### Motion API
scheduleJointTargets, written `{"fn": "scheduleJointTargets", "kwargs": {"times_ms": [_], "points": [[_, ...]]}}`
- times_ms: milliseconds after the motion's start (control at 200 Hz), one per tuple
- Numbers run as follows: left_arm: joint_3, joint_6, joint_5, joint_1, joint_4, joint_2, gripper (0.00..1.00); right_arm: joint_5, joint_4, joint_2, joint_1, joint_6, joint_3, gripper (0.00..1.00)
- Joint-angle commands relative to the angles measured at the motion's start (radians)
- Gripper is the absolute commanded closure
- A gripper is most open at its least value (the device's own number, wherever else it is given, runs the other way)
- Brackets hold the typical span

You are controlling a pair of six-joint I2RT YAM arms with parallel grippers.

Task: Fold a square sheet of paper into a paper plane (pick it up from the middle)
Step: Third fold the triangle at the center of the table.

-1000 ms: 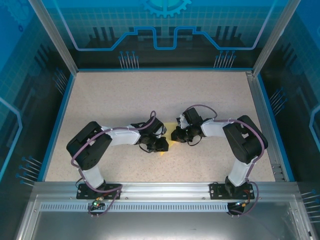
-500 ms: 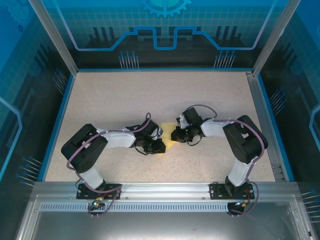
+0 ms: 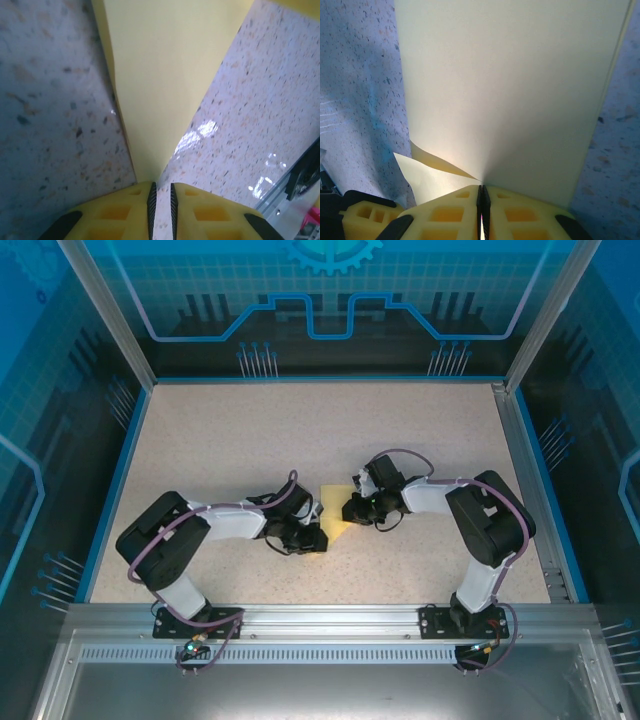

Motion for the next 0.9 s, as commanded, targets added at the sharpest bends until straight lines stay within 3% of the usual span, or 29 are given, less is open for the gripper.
{"fn": "scheduleJointTargets", "kwargs": {"times_ms": [0, 255, 515, 895], "points": [[-0.012, 0.055, 0.05, 0.004, -0.15, -0.038, 0.8, 0.114, -0.112, 0.027, 0.003, -0.022, -0.019, 0.87], [0.043, -0.006, 0.053, 0.045, -0.055, -0.12, 0.78, 0.11, -0.105, 0.029, 0.002, -0.019, -0.019, 0.87], [0.164, -0.025, 0.052, 0.053, -0.011, 0.032, 0.78, 0.105, -0.104, 0.03, 0.003, -0.014, -0.012, 0.86], [0.027, -0.014, -0.028, 0.053, -0.043, 0.122, 0.81, 0.075, -0.118, -0.01, -0.001, -0.022, 0.03, 0.85]]}}
